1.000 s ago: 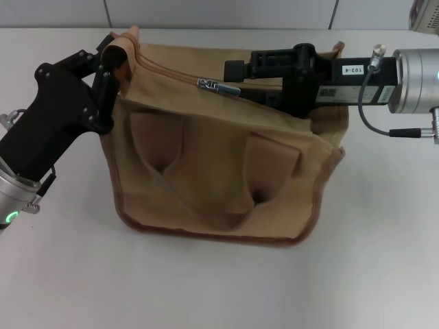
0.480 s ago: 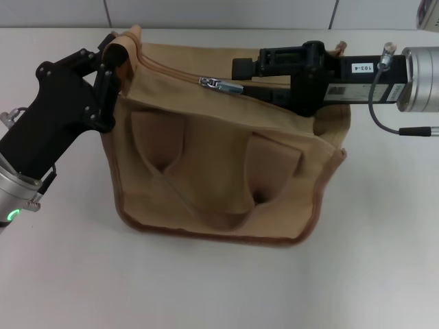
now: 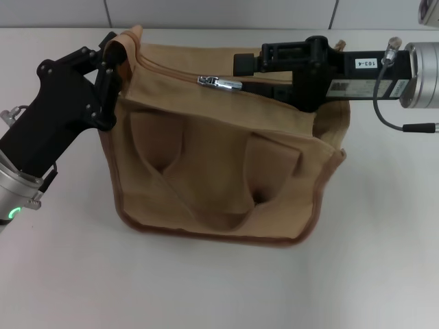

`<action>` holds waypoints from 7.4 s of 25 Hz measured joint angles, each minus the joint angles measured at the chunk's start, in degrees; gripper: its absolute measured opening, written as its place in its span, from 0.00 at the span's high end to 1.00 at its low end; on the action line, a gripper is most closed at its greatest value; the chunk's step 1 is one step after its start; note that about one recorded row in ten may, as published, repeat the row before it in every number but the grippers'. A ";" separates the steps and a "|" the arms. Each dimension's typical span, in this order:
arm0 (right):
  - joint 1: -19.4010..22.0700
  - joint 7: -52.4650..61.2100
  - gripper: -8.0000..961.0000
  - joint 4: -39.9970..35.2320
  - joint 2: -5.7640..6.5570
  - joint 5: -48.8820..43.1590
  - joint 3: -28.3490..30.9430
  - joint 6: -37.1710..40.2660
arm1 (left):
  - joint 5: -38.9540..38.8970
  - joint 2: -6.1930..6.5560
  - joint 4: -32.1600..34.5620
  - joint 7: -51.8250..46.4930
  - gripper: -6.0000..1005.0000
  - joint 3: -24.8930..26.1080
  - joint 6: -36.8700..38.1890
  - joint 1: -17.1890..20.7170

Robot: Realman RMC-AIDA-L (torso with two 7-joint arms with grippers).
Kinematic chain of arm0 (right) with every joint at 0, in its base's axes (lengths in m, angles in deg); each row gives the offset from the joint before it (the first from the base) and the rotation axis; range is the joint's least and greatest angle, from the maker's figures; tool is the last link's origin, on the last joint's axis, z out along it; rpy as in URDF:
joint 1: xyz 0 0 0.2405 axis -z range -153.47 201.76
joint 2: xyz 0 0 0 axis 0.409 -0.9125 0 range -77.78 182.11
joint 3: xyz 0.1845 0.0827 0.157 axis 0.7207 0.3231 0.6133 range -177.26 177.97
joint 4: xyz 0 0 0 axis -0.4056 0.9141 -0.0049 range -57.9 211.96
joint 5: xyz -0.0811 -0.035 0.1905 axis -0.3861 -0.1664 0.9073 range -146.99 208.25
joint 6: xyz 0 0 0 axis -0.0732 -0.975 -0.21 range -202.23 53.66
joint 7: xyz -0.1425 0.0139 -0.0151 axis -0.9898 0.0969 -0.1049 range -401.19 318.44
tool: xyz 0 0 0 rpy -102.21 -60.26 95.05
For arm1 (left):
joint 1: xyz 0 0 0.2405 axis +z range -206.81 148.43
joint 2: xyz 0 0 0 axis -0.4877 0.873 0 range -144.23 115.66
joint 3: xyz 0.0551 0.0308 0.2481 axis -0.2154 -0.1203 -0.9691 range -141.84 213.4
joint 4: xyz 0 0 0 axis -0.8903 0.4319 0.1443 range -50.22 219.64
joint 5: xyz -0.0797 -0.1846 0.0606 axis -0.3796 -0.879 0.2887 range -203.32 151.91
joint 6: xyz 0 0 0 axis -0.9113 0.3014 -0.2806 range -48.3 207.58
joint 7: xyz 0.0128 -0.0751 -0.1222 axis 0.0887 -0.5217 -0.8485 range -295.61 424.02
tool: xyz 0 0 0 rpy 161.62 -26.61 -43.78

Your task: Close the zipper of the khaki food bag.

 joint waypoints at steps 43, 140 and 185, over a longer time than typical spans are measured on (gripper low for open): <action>-0.38 -0.52 0.41 -0.35 0.23 0.03 2.44 1.30 | 0.08 0.00 -0.44 0.07 0.97 0.00 -0.39 -0.06; -4.76 -13.64 0.42 2.21 -1.96 -3.66 2.81 -0.93 | 0.27 0.00 -0.97 -0.17 0.97 -0.71 2.54 -1.50; -12.36 7.15 0.42 -23.72 0.31 -26.55 3.20 7.55 | 0.26 0.00 -0.97 -0.18 0.97 -0.62 2.21 -2.76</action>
